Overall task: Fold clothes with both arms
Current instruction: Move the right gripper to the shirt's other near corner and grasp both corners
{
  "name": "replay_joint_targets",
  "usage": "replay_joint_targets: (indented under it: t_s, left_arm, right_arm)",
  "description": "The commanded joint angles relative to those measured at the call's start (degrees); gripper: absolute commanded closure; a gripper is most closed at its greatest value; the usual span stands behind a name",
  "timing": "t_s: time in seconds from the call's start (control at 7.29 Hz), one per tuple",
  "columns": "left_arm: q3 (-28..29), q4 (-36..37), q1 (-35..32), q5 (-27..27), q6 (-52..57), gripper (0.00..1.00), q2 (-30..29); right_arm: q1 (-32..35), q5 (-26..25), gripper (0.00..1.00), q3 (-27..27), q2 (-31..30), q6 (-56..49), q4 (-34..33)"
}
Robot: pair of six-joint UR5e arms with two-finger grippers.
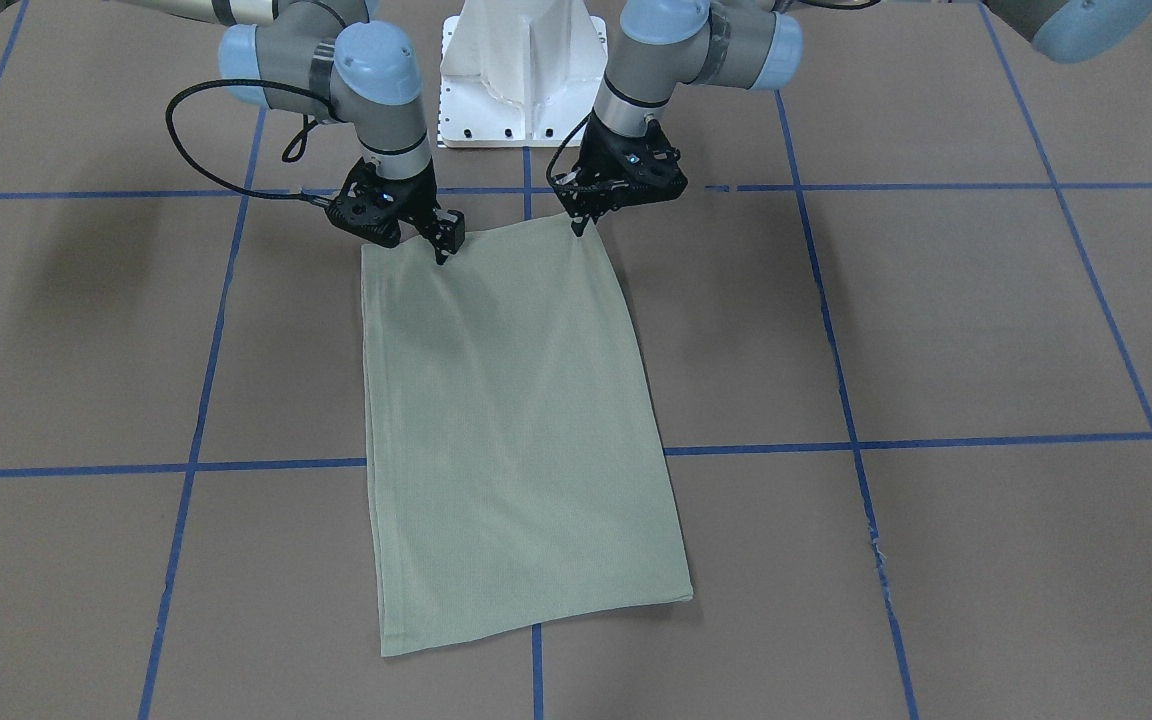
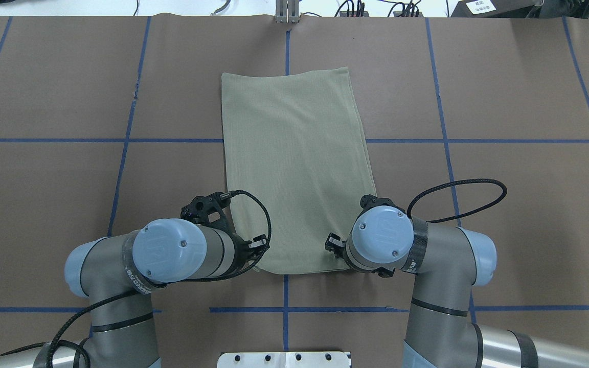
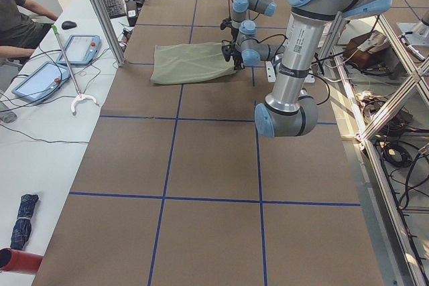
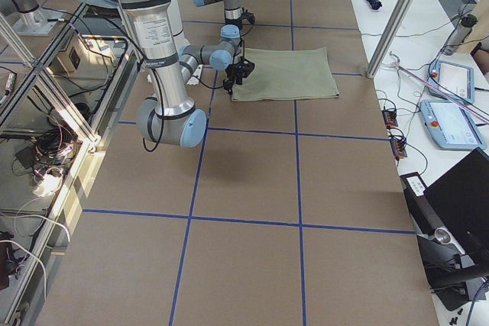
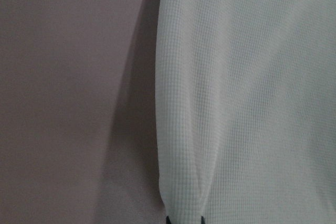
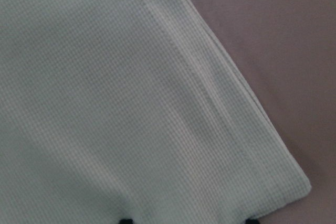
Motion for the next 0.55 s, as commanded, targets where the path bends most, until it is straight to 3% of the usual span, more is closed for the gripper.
replay_joint_targets:
  t_s: [0.0,0.41]
  left_arm:
    - [-0.03,0.0,0.0,0.0,0.0,1.0,-0.09]
    - [-0.03,0.0,0.0,-0.09,0.0,1.0,-0.09]
  right_arm:
    - [0.1,0.05,1.0,0.03,0.18,-0.26,-0.02]
    - [0.89,0.22,1.0,0.12,2.02,-0.08,-0.02]
